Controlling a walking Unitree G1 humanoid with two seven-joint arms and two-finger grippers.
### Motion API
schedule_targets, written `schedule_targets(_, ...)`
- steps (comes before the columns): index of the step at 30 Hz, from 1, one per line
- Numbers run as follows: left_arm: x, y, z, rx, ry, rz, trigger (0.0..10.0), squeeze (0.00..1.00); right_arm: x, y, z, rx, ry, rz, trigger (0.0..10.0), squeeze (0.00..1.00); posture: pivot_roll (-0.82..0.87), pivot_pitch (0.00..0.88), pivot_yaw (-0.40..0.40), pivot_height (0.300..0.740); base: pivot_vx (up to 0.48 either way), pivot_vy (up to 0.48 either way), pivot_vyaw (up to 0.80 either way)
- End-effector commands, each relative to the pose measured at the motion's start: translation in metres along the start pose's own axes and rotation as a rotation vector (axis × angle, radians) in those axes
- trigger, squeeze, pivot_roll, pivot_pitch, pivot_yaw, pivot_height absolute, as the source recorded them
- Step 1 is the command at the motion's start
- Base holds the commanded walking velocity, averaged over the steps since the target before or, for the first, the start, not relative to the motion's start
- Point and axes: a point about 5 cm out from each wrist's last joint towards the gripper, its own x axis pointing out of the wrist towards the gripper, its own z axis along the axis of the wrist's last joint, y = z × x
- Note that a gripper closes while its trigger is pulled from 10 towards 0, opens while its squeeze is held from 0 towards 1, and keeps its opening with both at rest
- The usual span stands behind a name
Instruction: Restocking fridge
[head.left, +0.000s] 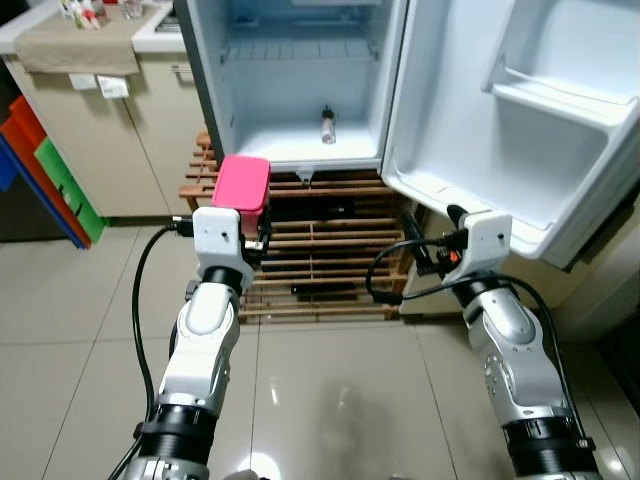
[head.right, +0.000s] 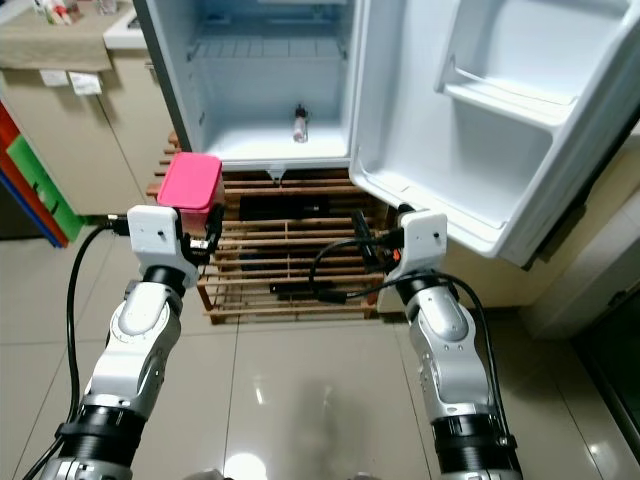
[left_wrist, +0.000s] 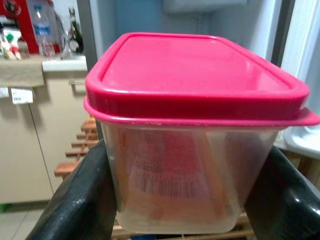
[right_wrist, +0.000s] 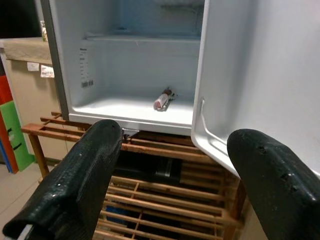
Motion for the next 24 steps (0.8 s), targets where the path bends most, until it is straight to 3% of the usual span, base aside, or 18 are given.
schedule_targets(1, 0.002, -0.001, 0.006, 0.006, -0.025, -0.001, 10.0, 0.00, 0.002, 0.000, 0.002, 0.001, -0.012, 0.003, 10.0, 0.00, -0.08, 0.000, 0.001, 0.740, 0.000, 0.000, 0.00)
schedule_targets(11, 0.019, 0.003, 0.031, 0.027, -0.095, 0.024, 10.0, 0.00, 0.002, 0.004, -0.004, 0.028, 0.006, 0.013, 10.0, 0.00, -0.06, 0.000, -0.008, 0.740, 0.429, 0.000, 0.00)
schedule_targets(24, 0.021, 0.004, 0.029, 0.007, -0.081, 0.054, 10.0, 0.00, 0.000, 0.005, -0.005, 0.022, 0.003, 0.022, 10.0, 0.00, -0.07, 0.000, -0.005, 0.740, 0.461, 0.000, 0.00)
